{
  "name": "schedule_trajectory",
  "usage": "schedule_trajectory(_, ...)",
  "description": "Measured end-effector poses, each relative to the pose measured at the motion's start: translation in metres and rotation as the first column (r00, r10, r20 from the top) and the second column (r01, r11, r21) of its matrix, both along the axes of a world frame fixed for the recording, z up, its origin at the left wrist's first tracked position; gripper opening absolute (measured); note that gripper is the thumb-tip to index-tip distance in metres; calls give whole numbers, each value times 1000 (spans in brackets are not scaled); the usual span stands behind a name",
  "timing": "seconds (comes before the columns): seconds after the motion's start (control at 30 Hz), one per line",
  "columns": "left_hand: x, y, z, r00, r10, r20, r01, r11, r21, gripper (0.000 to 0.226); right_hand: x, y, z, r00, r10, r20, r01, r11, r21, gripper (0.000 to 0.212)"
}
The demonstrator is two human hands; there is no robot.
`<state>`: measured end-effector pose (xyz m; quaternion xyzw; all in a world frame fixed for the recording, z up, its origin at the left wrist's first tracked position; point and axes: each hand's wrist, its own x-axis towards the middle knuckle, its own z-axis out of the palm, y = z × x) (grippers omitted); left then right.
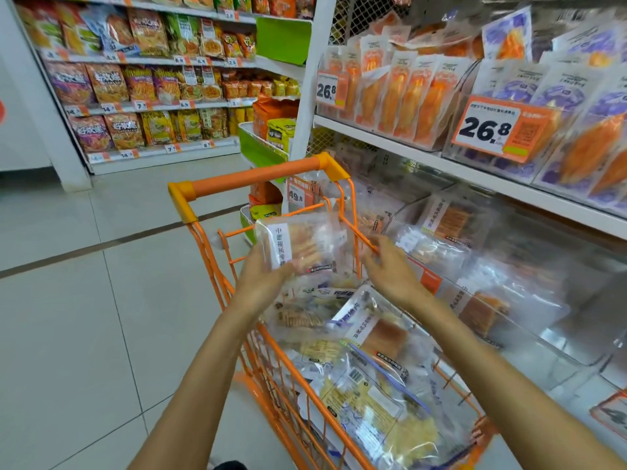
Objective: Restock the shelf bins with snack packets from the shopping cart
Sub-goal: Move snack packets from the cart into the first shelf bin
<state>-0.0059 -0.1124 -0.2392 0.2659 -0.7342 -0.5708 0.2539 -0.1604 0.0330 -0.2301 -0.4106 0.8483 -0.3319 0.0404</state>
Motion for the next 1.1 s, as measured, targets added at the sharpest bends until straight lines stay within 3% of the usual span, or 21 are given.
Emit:
schedule_trajectory(0.07,2,-8,-6,993,116,24,-114,991,-65,63,-20,-20,-11,916,8,-400,72,980,185,56)
schedule_trajectory(0.1,3,-11,-8,986,161,38,-158,985,-68,62,-26,-30,-14,866,53,-497,93,960,263,66)
schedule_trajectory(0.2,3,-16,-10,974,222,39,-221,975,-26,60,-33,-56,-21,766,157,-623,157,895,418,78)
schedule_trajectory(0.3,4,-20,-5,970,241,22,-241,970,39,74,-36,-60,-23,743,142,-654,179,899,399,67)
schedule_trajectory(0.4,7,-21,-1,964,265,7,-265,960,90,72,-34,-54,-26,775,251,-580,19,908,418,36)
schedule_trajectory(0.47,9,-19,1,965,261,-12,-258,960,105,66,-30,-49,-27,845,242,-477,-53,925,377,21)
schedule_trajectory(0.57,10,-18,10,966,256,-12,-252,956,147,54,-21,-33,-15,952,64,-301,-43,996,75,14)
schedule_trajectory(0.67,11,-20,15,967,252,-22,-237,933,271,47,-7,7,9,998,60,6,-57,972,-227,16)
schedule_trajectory(0.73,11,-19,19,967,256,-4,-242,919,311,46,0,38,18,960,101,260,23,902,-432,13)
schedule_trajectory(0.87,1,6,28,982,102,159,-151,929,338,30,4,77,23,842,83,533,284,772,-569,7)
schedule_trajectory(0.93,-5,21,24,957,-94,275,5,951,308,18,4,89,27,783,141,606,325,738,-592,12)
schedule_trajectory(0.97,-7,28,20,916,-209,342,106,949,298,14,5,97,33,821,109,561,279,781,-559,12)
schedule_trajectory(1.03,-10,42,10,795,-419,440,303,901,311,4,2,112,38,931,68,360,76,925,-372,12)
schedule_trajectory(1.1,-16,50,-4,680,-558,476,423,829,366,11,5,117,42,936,199,291,-170,978,-122,13)
